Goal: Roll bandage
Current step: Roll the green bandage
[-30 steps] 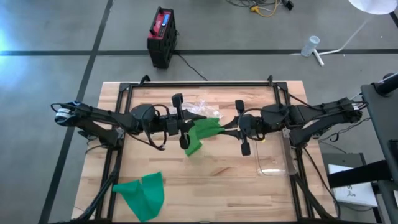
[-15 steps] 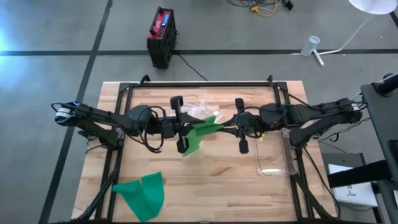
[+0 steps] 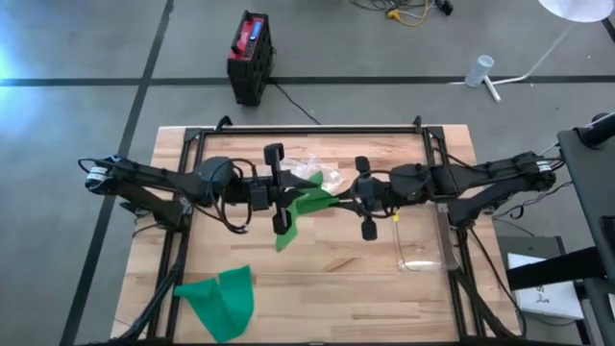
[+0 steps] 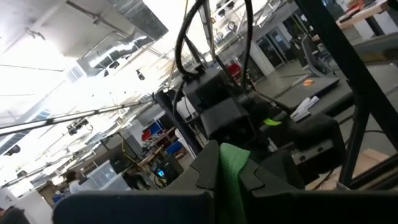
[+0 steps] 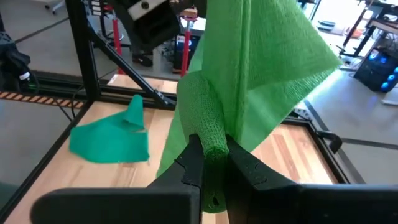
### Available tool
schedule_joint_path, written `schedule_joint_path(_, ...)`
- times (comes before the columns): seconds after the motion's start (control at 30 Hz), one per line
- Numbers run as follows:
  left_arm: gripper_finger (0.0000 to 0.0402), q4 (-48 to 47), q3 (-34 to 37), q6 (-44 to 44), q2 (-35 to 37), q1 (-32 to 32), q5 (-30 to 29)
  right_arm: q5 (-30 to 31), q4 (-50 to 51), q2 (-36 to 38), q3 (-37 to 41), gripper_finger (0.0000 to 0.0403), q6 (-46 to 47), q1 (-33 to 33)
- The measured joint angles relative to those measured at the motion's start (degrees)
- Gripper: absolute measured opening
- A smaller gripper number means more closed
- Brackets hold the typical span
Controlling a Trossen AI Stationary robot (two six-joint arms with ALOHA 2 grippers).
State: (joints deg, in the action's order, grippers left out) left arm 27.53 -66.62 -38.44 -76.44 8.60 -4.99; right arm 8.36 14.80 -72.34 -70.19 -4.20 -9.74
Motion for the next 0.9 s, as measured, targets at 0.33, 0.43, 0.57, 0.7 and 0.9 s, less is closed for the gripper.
schedule_joint_path(0.33, 0.0, -0.61, -4.06, 0.01, 1.01, -0.23, 0.07, -5.54, 2.61, -0.34, 0.61, 0.0025, -0.15, -0.09)
schedule_joint_path(0.43, 0.0, -2.04, -2.95, 0.19, 2.6, -1.04, -2.71, -7.15, 1.45, 0.01, 0.61, 0.0021, -0.32, -0.34)
schedule_joint_path(0.57, 0.0, -4.68, 2.04, 2.16, 5.07, -2.56, -6.25, -7.28, 1.05, 1.73, 0.24, 0.0024, -0.8, -0.75)
schedule_joint_path(0.7, 0.0, -4.39, 7.63, 2.62, 9.05, -2.93, -7.02, -6.87, 0.61, 2.79, 0.33, 0.0025, -1.37, -0.74)
schedule_joint_path(0.9, 0.0009, -2.8, 15.56, 5.71, 10.14, -1.68, 0.71, -6.77, 0.09, 3.6, 0.22, 0.0023, -1.99, -0.74)
